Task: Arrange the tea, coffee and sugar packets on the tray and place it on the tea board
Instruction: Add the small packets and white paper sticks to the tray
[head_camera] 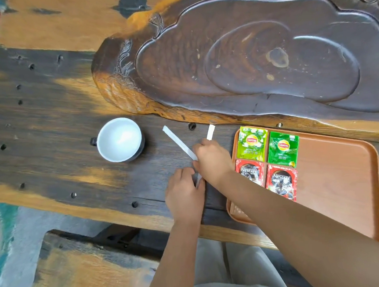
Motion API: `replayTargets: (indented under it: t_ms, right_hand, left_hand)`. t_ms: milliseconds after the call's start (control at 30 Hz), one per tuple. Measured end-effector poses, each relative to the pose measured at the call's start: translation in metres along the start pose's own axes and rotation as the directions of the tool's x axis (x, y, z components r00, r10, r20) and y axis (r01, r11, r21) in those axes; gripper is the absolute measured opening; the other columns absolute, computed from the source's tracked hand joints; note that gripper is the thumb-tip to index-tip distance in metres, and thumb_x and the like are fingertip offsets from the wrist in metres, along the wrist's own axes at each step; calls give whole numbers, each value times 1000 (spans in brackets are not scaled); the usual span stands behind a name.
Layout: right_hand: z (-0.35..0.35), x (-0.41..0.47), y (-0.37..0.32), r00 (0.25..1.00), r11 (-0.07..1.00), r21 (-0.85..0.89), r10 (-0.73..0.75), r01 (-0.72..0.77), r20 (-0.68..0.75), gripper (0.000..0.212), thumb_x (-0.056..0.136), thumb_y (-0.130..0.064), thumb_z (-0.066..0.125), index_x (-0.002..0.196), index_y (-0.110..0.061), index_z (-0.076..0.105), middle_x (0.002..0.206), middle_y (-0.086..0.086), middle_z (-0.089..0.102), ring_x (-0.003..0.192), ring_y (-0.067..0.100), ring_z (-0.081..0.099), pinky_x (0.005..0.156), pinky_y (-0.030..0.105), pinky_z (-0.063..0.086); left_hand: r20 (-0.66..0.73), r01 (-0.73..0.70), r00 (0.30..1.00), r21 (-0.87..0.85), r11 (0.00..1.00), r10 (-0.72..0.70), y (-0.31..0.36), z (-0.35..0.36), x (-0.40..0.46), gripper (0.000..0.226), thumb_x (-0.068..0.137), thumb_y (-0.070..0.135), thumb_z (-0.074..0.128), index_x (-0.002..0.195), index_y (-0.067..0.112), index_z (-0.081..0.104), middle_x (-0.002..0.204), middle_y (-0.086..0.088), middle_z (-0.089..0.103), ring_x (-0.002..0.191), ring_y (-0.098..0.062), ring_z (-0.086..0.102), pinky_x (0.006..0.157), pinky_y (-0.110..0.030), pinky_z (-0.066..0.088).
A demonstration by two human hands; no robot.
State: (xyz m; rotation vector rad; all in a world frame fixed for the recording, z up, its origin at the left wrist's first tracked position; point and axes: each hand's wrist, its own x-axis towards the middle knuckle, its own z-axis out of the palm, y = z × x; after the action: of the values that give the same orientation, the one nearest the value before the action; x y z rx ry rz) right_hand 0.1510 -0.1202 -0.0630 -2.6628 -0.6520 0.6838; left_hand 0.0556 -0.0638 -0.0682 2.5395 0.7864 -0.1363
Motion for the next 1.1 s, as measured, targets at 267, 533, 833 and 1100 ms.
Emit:
replayTargets:
  t_ms: [267, 533, 833, 1100]
  right_hand:
    - [-5, 3, 10, 985, 930, 332, 170, -160, 0, 4, 80, -9, 57, 80, -8, 61, 89, 13, 65, 84, 33, 59, 64, 32, 42]
    - [-44, -77, 65, 973, 811, 579, 192, -84, -129, 17, 86, -15, 60, 70, -10, 60, 61, 3, 61, 59, 20, 59, 57, 32, 44]
    - [-57, -186, 181, 784, 693, 593, 600, -411, -159, 15, 82, -14, 64, 72, -24, 62, 58, -7, 64, 68, 4, 58, 54, 10, 37]
    - [-48, -206, 216, 773, 696, 511, 628, -504, -93, 14, 82, -12, 65, 78, -24, 61, 65, -12, 63, 65, 13, 61, 55, 27, 45]
  left_hand:
    - [72, 65, 995, -44, 997, -62, 6, -2, 5, 14, 81, 21, 60, 69, 15, 59, 71, 2, 60, 69, -16, 52, 55, -28, 34]
    - [303, 246, 941, -300, 922, -152, 5, -25, 8, 11, 81, 13, 62, 70, 15, 62, 70, 3, 66, 65, -6, 58, 62, -20, 40]
    - [497, 253, 867, -406, 878, -20, 66, -22, -38, 23, 82, 13, 65, 101, 23, 59, 81, 2, 69, 65, -7, 64, 61, -20, 52]
    - [535, -135, 791, -323, 937, 299, 157, 44, -77, 33, 80, 11, 60, 111, 20, 56, 80, 0, 63, 78, -17, 61, 71, -28, 50]
